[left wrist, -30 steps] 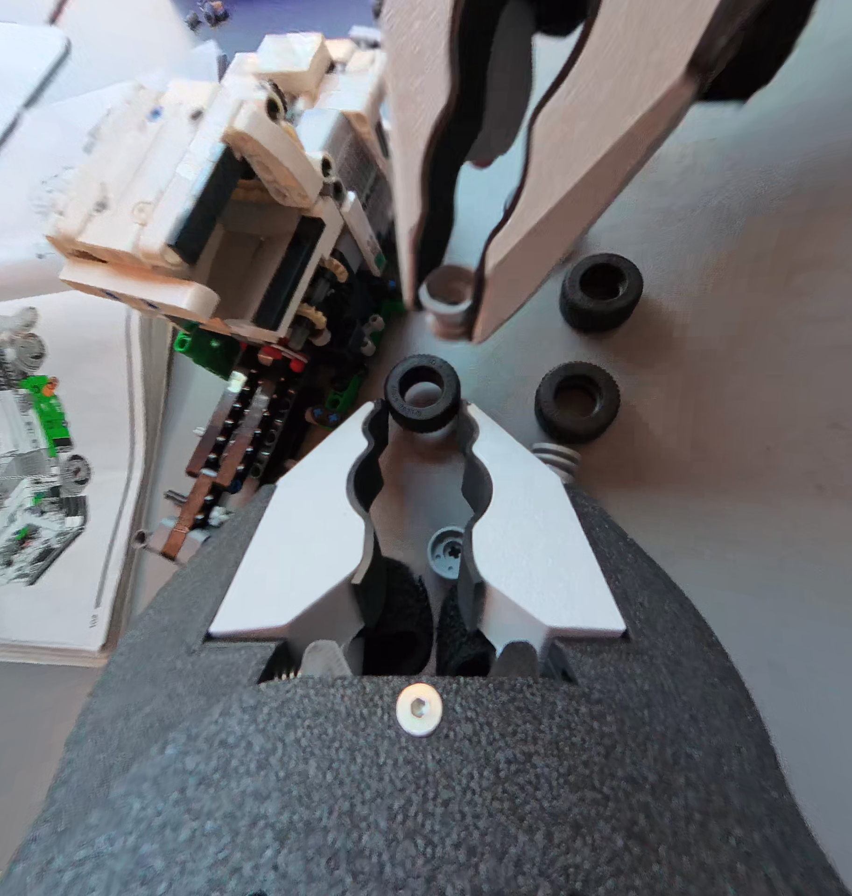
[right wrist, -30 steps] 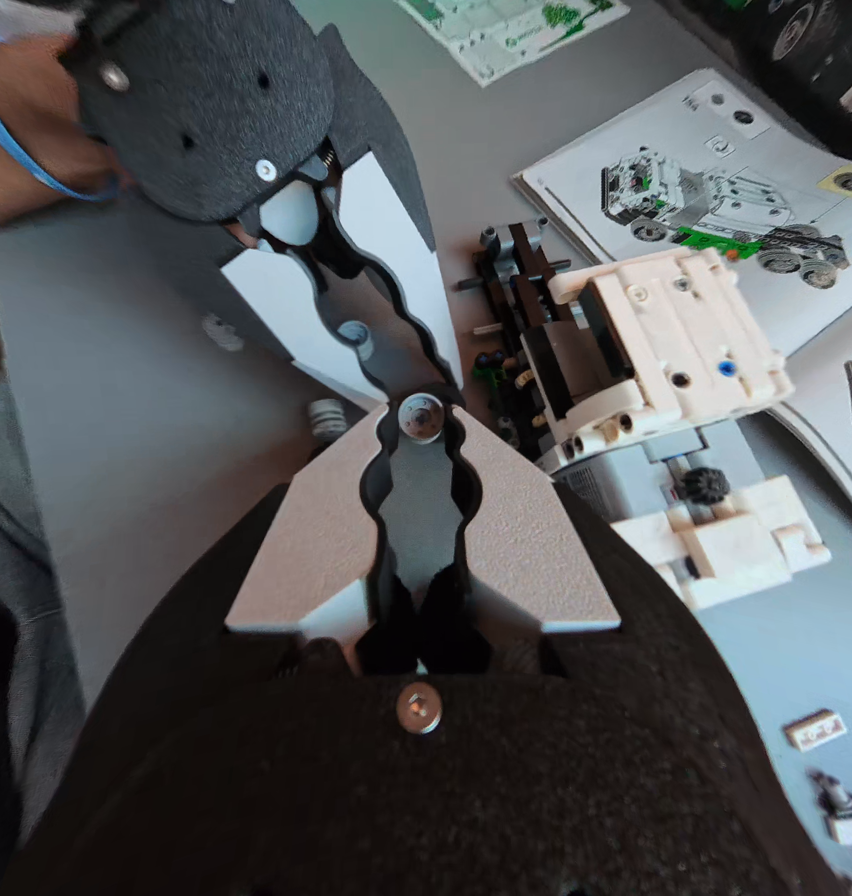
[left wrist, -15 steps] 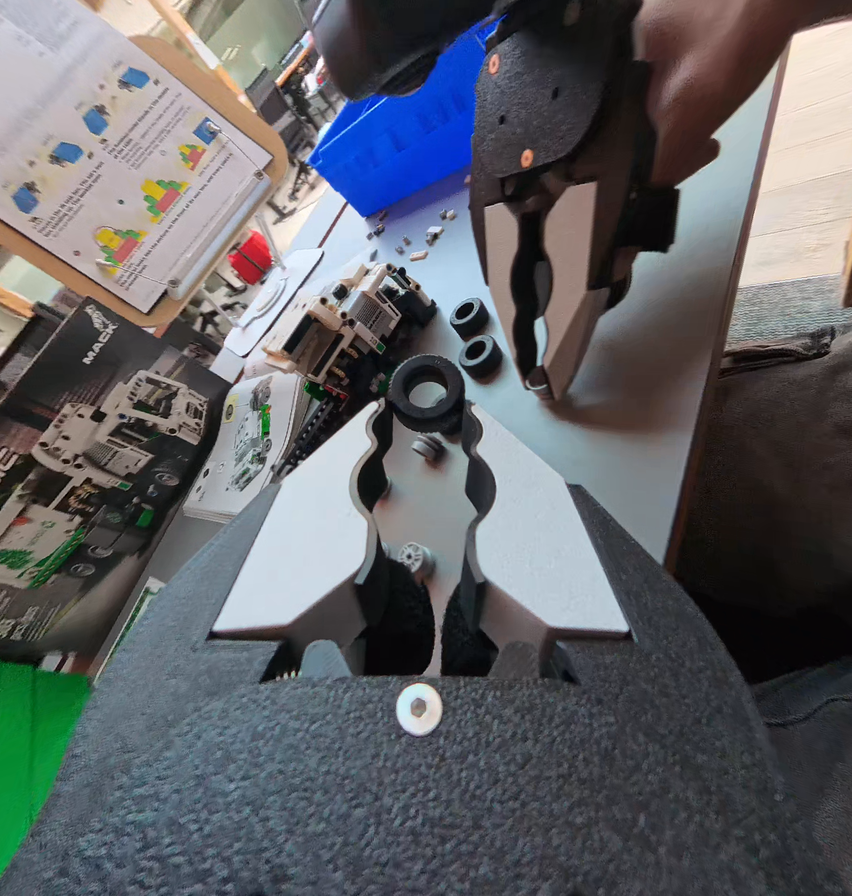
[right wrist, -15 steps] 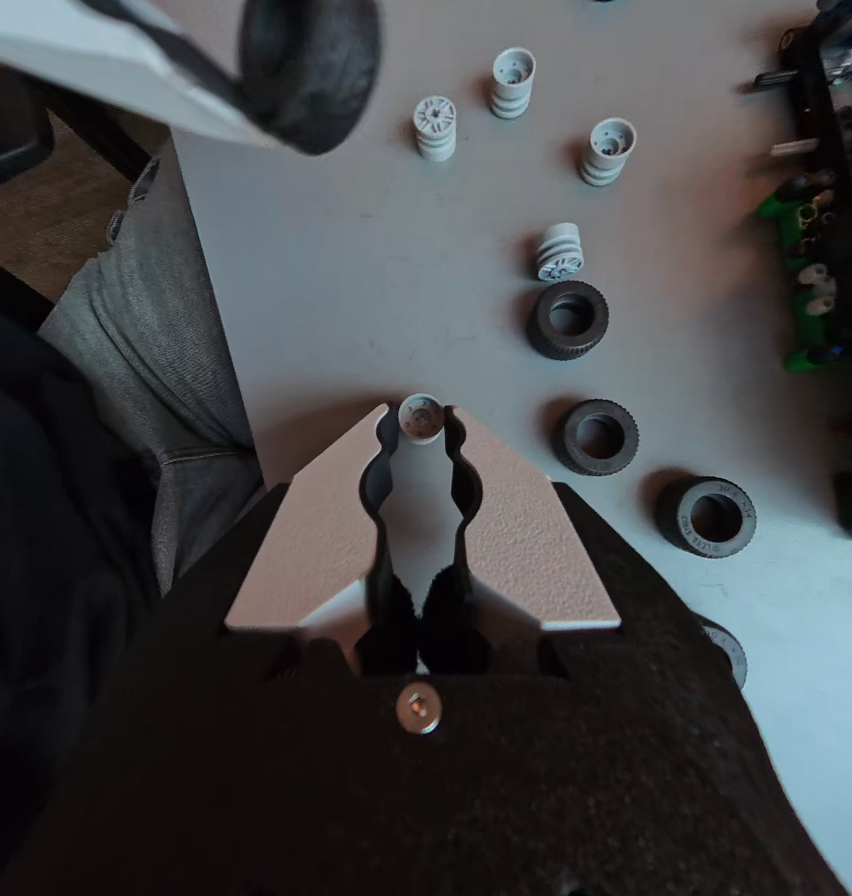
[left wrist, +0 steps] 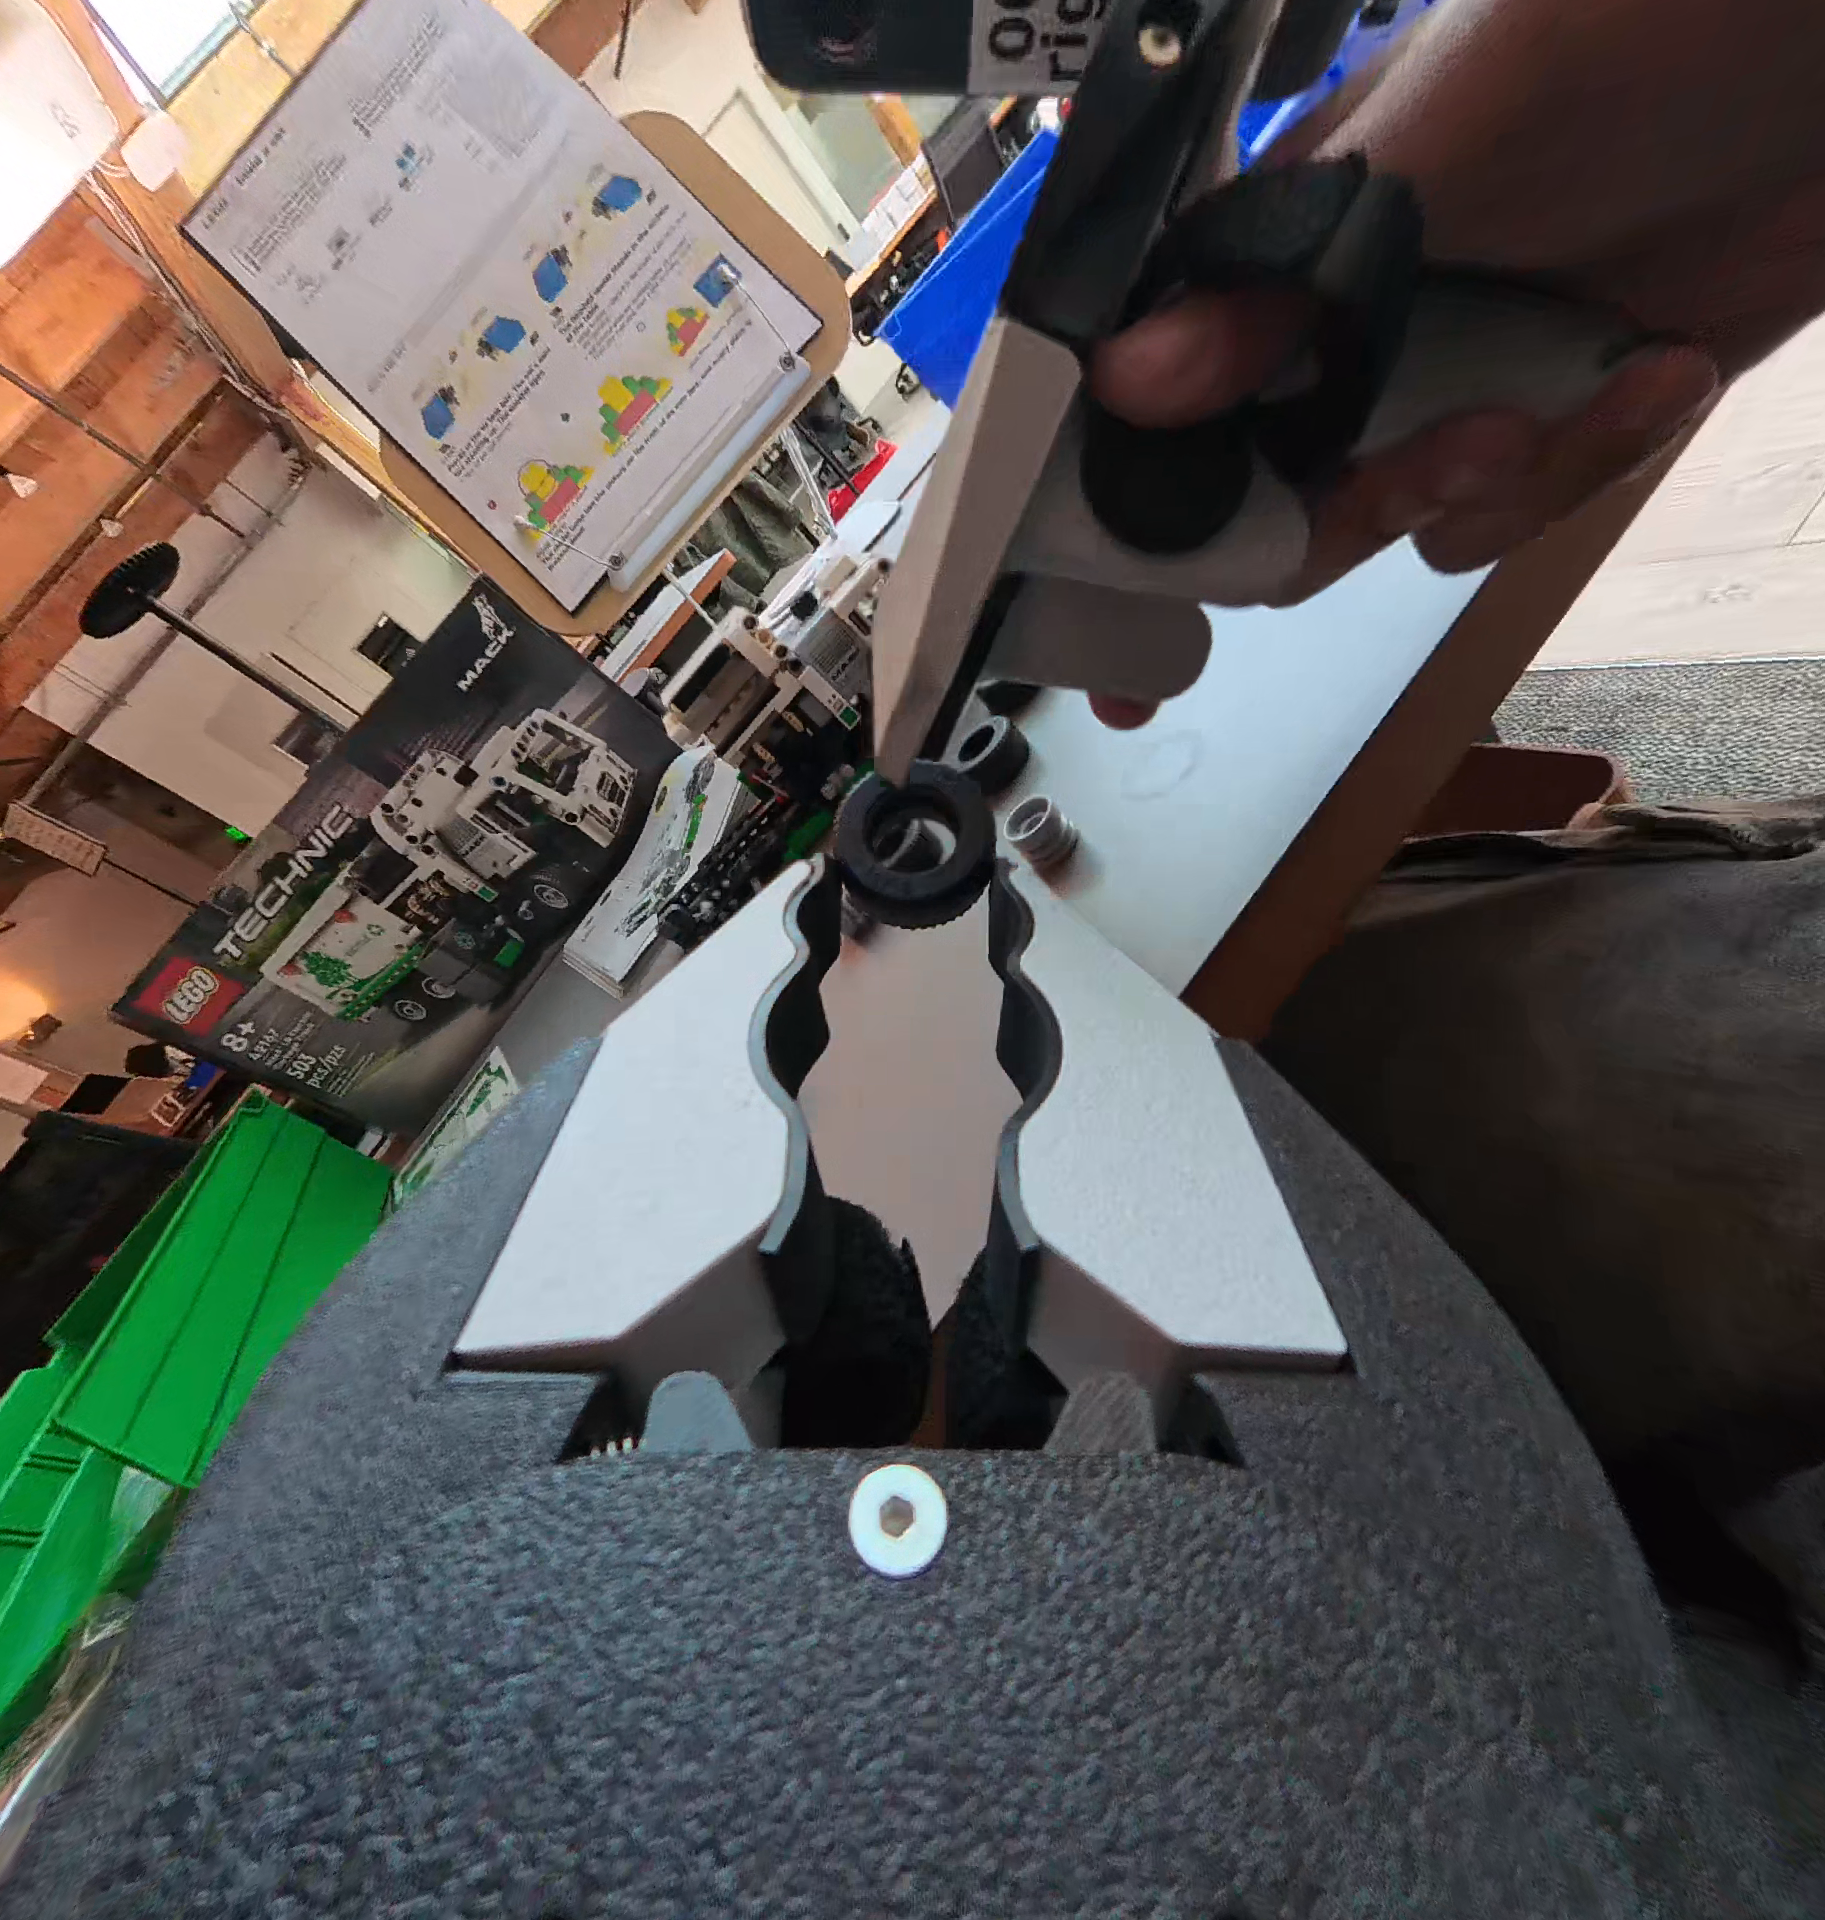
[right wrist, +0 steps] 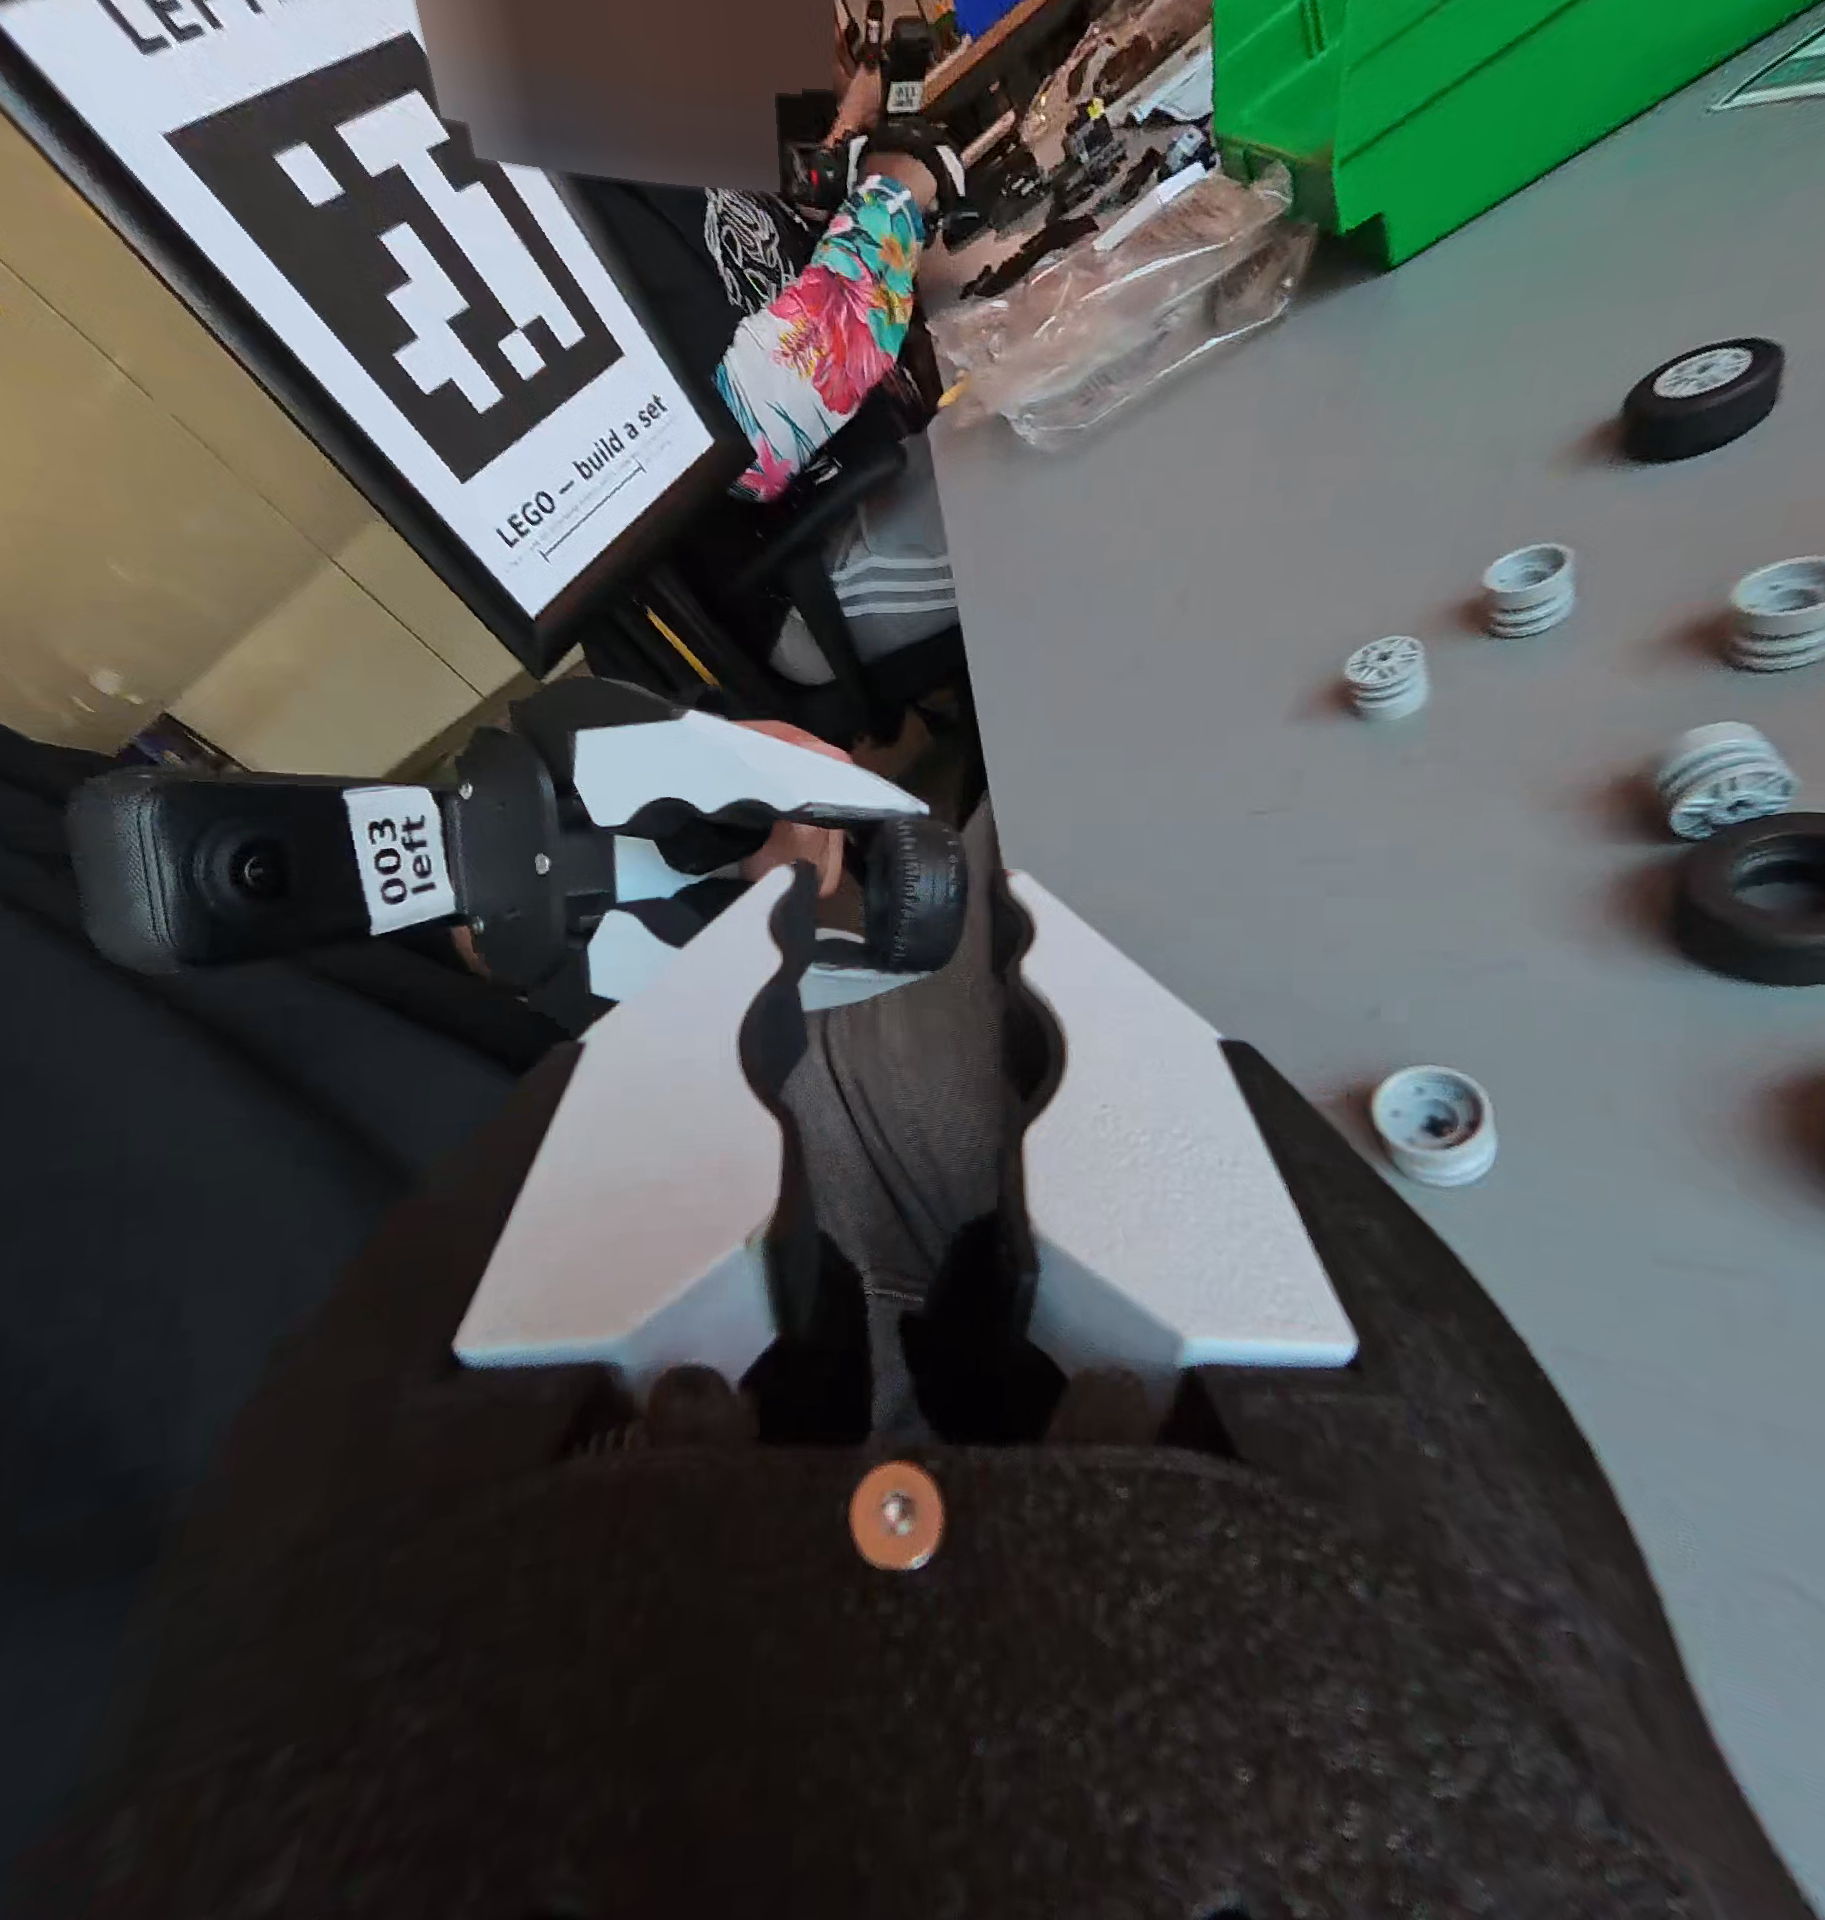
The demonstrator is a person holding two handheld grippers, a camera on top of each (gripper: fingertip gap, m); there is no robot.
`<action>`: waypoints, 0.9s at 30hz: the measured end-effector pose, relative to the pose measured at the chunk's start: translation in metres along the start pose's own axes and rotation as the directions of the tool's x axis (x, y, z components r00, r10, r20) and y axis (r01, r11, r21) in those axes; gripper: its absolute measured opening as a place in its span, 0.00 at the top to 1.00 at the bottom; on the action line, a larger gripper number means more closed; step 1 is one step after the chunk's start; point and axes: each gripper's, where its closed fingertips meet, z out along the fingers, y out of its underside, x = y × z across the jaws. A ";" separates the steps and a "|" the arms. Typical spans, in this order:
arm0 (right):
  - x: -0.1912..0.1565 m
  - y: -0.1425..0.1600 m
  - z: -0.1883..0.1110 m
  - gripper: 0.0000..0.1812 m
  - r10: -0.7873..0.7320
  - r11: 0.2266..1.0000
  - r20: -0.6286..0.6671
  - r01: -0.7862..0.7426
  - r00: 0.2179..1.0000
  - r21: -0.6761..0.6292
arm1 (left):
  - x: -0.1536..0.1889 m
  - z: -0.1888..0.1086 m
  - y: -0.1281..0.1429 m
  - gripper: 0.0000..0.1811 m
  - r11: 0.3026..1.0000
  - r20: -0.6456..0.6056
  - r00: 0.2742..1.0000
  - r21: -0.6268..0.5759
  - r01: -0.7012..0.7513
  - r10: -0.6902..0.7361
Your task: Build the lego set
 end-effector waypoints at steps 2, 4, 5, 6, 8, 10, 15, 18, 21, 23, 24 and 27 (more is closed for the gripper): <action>0.001 0.001 -0.001 0.93 -0.018 1.000 -0.028 0.018 0.999 0.025 | 0.002 -0.002 -0.004 0.85 1.000 -0.014 1.000 0.006 0.028 -0.028; -0.003 0.002 -0.002 0.93 -0.011 1.000 -0.010 0.011 1.000 0.022 | 0.004 -0.005 -0.008 0.85 0.997 -0.039 0.996 0.032 0.075 -0.074; -0.003 0.001 -0.002 0.93 -0.016 1.000 -0.014 0.016 1.000 0.023 | 0.004 -0.006 -0.009 0.85 0.991 -0.067 0.990 0.040 0.124 -0.121; -0.001 -0.001 -0.003 0.93 -0.040 0.999 -0.038 0.041 0.998 0.033 | 0.004 -0.007 -0.010 0.86 0.979 -0.109 0.975 0.045 0.198 -0.192; 0.000 -0.003 -0.003 0.93 -0.115 0.993 -0.080 0.118 0.990 0.033 | 0.006 -0.009 -0.014 0.84 0.911 -0.253 0.886 0.035 0.410 -0.389; -0.011 -0.008 -0.004 0.93 -0.210 0.974 -0.064 0.215 0.976 0.070 | 0.006 -0.011 -0.015 0.83 0.794 -0.393 0.722 -0.035 0.607 -0.569; -0.023 -0.003 0.002 0.93 -0.279 0.958 0.013 0.277 0.960 0.076 | 0.007 -0.022 -0.023 0.88 0.625 -0.623 0.440 -0.103 0.774 -0.647; -0.017 0.003 0.004 0.93 -0.255 0.966 0.029 0.253 0.967 0.058 | 0.007 -0.023 -0.017 0.91 0.621 -0.641 0.418 -0.119 0.775 -0.644; -0.011 0.007 0.005 0.93 -0.224 0.974 0.041 0.223 0.974 0.041 | 0.007 -0.022 -0.011 0.92 0.631 -0.646 0.411 -0.143 0.762 -0.643; -0.005 0.008 0.008 0.93 -0.214 0.976 0.009 0.213 0.977 0.034 | 0.005 -0.018 -0.005 0.93 0.626 -0.628 0.412 -0.158 0.763 -0.660; -0.001 0.007 0.008 0.92 -0.216 0.976 -0.013 0.216 0.976 0.032 | 0.004 -0.017 -0.003 0.93 0.618 -0.617 0.411 -0.160 0.770 -0.671; 0.022 -0.002 -0.008 0.91 -0.260 0.964 -0.190 0.266 0.947 0.009 | -0.009 -0.007 0.013 0.93 0.595 -0.518 0.444 -0.165 0.787 -0.731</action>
